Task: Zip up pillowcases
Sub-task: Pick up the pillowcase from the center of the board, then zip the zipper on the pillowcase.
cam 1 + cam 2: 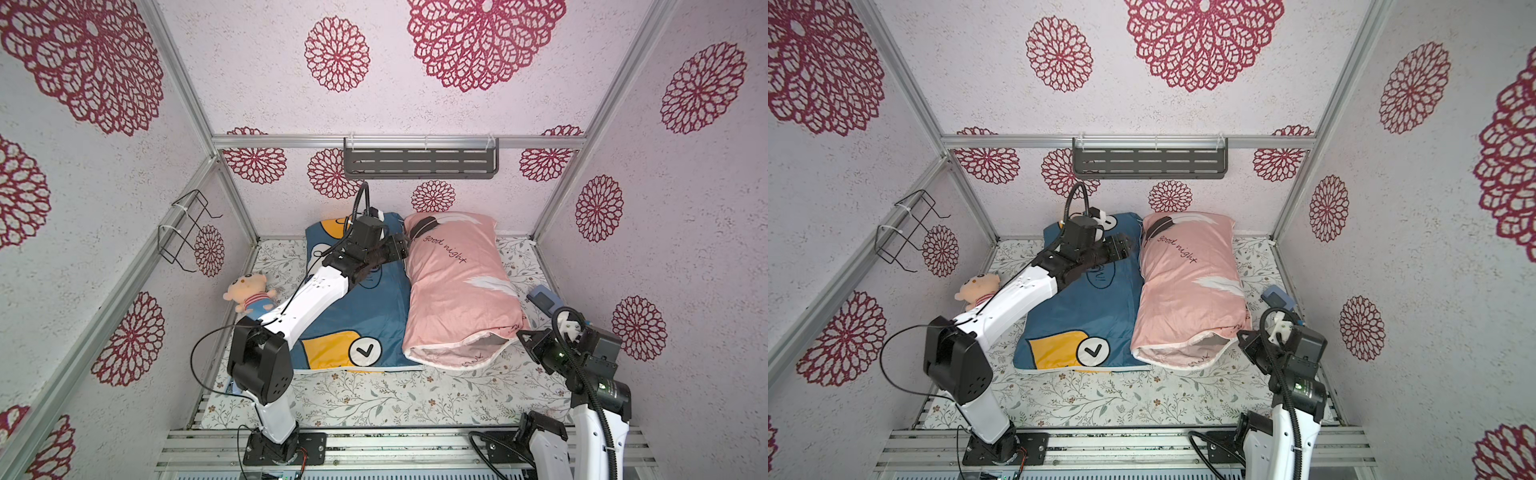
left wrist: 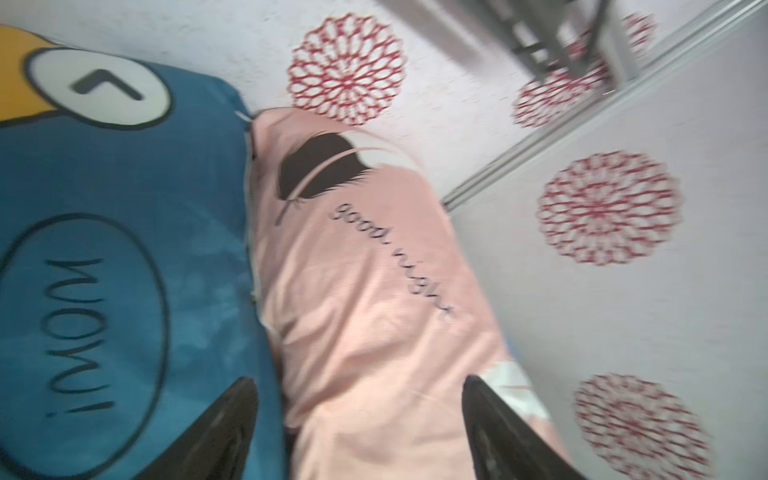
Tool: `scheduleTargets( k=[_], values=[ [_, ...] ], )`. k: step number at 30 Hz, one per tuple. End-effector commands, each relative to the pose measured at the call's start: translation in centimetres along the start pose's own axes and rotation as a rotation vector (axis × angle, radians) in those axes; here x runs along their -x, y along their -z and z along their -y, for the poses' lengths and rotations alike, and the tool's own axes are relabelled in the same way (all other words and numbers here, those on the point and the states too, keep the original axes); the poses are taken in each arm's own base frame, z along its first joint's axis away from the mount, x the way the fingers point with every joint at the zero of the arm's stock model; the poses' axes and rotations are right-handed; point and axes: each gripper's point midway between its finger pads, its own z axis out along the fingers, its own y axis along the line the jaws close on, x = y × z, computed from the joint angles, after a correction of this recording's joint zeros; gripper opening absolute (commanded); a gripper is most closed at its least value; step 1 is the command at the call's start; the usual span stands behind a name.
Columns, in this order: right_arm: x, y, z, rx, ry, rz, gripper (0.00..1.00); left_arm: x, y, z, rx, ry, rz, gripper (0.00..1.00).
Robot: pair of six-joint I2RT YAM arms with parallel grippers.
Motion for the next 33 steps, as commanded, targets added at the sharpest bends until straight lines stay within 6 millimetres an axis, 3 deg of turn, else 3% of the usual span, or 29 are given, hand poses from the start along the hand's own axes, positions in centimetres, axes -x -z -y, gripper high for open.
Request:
scheduleTargets(
  k=[1,3,7,13,18,20,33],
  values=[
    [1.1,0.8,-4.0,0.160,0.030,0.011,0.00,-4.1,0.5,7.8,-0.330,0.097,-0.160,0.74],
    [1.7,0.6,-4.3,0.183,0.019,0.020,0.00,-6.8,0.3,11.2,-0.456,0.150,-0.250,0.71],
    [2.6,-0.1,-4.7,0.225,0.000,0.035,0.00,-11.0,0.2,15.7,-0.693,0.332,-0.357,0.65],
    [3.7,-0.5,-5.6,0.262,-0.007,0.039,0.00,-16.9,0.2,18.9,-0.787,0.458,-0.516,0.62],
    [4.1,-0.7,-5.7,0.269,-0.005,0.039,0.00,-19.2,-0.4,19.6,-0.759,0.487,-0.546,0.59],
    [3.9,-1.0,-5.5,0.275,-0.012,0.027,0.00,-20.9,-1.9,18.8,-0.729,0.517,-0.573,0.57],
    [3.1,-1.6,-5.2,0.308,-0.027,-0.010,0.00,-23.8,-4.6,19.3,-0.711,0.563,-0.668,0.53]
  ],
)
